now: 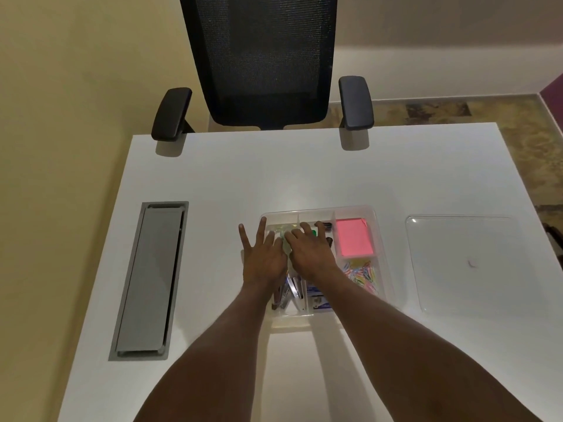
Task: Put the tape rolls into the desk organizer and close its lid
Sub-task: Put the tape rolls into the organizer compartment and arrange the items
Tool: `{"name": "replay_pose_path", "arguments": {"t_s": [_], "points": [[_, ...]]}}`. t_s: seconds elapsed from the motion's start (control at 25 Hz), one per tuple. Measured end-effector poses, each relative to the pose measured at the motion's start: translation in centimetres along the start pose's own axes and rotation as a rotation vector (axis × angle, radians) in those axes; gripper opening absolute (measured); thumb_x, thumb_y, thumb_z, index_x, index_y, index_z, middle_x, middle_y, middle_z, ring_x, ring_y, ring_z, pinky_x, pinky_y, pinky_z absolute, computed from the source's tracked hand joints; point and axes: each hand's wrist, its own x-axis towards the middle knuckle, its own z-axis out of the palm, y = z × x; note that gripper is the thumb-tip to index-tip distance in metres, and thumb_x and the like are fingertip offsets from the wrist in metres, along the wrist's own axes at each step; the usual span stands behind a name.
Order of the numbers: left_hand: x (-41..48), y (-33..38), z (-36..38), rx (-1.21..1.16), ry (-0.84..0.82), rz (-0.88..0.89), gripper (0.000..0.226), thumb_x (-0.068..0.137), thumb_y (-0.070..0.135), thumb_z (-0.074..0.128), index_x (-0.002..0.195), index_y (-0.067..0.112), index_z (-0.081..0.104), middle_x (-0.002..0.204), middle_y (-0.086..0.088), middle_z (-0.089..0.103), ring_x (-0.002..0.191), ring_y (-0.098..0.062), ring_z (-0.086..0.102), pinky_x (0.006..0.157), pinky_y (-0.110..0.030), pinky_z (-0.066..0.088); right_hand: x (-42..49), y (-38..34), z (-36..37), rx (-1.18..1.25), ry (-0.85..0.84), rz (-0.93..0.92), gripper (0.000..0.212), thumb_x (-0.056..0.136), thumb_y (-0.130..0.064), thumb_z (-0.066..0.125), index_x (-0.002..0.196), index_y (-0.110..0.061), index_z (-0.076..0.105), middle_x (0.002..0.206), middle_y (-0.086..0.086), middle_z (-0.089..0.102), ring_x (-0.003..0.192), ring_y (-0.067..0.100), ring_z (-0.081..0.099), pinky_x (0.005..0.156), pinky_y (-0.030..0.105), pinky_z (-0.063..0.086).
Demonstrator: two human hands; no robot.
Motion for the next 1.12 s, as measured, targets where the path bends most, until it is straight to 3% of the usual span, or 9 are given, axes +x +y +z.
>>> {"name": "replay_pose_path", "arguments": {"t_s": [0.12, 0.2, 0.4, 0.48, 0.64, 0.76, 0.92, 1.0, 1.12], "points": [[-0.1, -0.7, 0.0, 0.022, 0.018, 0.001, 0.046, 0.106, 0.030, 0.030, 0.145, 0.018, 0.053, 0.160, -0.002, 0.047, 0.164, -0.026, 0.000, 0.122, -0.074, -0.007, 0.0, 0.0, 0.0, -0.003, -0.008, -0.004, 0.053, 0.093, -0.027, 0.059, 0.144, -0.018, 0.048, 0.147, 0.007, 0.054, 0.146, 0.033, 0.036, 0.121, 0.057, 0.015], [0.0, -1.0, 0.1, 0.059, 0.037, -0.012, 0.044, 0.106, 0.028, 0.034, 0.140, 0.012, 0.057, 0.167, -0.011, 0.036, 0.164, -0.028, 0.003, 0.122, -0.074, -0.007, -0.1, 0.1, 0.0, -0.006, -0.013, -0.004, 0.054, 0.093, -0.027, 0.059, 0.144, -0.018, 0.047, 0.149, 0.008, 0.052, 0.146, 0.033, 0.036, 0.120, 0.057, 0.014], [0.2, -0.4, 0.9, 0.052, 0.011, -0.048, 0.049, 0.108, 0.028, 0.029, 0.150, 0.014, 0.050, 0.175, -0.011, 0.014, 0.164, -0.027, -0.005, 0.122, -0.074, -0.007, -0.4, 0.1, 0.2, -0.006, -0.020, 0.001, 0.053, 0.093, -0.026, 0.057, 0.144, -0.017, 0.047, 0.148, 0.009, 0.051, 0.144, 0.033, 0.037, 0.120, 0.058, 0.016], [0.2, -0.4, 1.1, 0.048, 0.024, -0.067, 0.049, 0.108, 0.030, 0.030, 0.148, 0.011, 0.052, 0.174, -0.010, 0.018, 0.164, -0.026, -0.003, 0.122, -0.075, -0.006, -0.5, 0.2, 0.3, -0.003, -0.010, 0.000, 0.051, 0.093, -0.025, 0.056, 0.143, -0.017, 0.048, 0.147, 0.008, 0.053, 0.143, 0.033, 0.038, 0.119, 0.057, 0.016], [0.4, -1.1, 0.8, 0.052, 0.065, -0.046, 0.043, 0.106, 0.033, 0.037, 0.133, 0.011, 0.063, 0.161, -0.008, 0.044, 0.164, -0.023, 0.009, 0.123, -0.073, -0.004, -0.7, 0.2, 0.3, 0.003, 0.035, 0.003, 0.044, 0.096, -0.025, 0.050, 0.139, -0.017, 0.051, 0.146, 0.008, 0.054, 0.142, 0.032, 0.040, 0.118, 0.055, 0.016], [0.5, -1.2, 0.8, 0.058, 0.049, -0.032, 0.044, 0.106, 0.036, 0.034, 0.135, 0.016, 0.061, 0.161, -0.007, 0.043, 0.164, -0.023, 0.006, 0.122, -0.074, -0.004, -0.7, 0.1, 0.3, -0.011, 0.019, -0.015, 0.045, 0.098, -0.031, 0.049, 0.142, -0.020, 0.049, 0.152, 0.007, 0.047, 0.146, 0.032, 0.034, 0.120, 0.056, 0.015], [0.5, -0.9, 1.3, 0.038, 0.037, -0.047, 0.050, 0.108, 0.038, 0.031, 0.150, 0.020, 0.050, 0.173, -0.012, 0.022, 0.164, -0.026, -0.001, 0.120, -0.076, -0.003, -0.5, 0.0, -0.1, -0.023, -0.007, 0.015, 0.054, 0.101, -0.036, 0.048, 0.153, -0.028, 0.036, 0.168, 0.009, 0.021, 0.155, 0.032, 0.017, 0.122, 0.058, 0.007], [0.5, -0.5, 1.4, 0.018, 0.055, -0.085, 0.046, 0.107, 0.039, 0.034, 0.136, 0.016, 0.062, 0.174, -0.012, 0.019, 0.164, -0.026, -0.001, 0.121, -0.075, -0.001, -0.5, 0.1, -0.3, -0.036, 0.003, 0.024, 0.053, 0.102, -0.038, 0.044, 0.153, -0.028, 0.035, 0.168, 0.008, 0.019, 0.156, 0.031, 0.015, 0.123, 0.058, 0.006], [0.4, 0.2, 1.8, -0.017, 0.055, -0.122, 0.042, 0.106, 0.047, 0.039, 0.114, 0.022, 0.071, 0.175, -0.011, 0.011, 0.163, -0.027, -0.007, 0.121, -0.076, -0.003, -0.6, 0.1, -0.4, -0.039, 0.010, 0.022, 0.049, 0.103, -0.043, 0.040, 0.147, -0.024, 0.044, 0.161, 0.005, 0.037, 0.152, 0.030, 0.024, 0.123, 0.057, 0.009]]}}
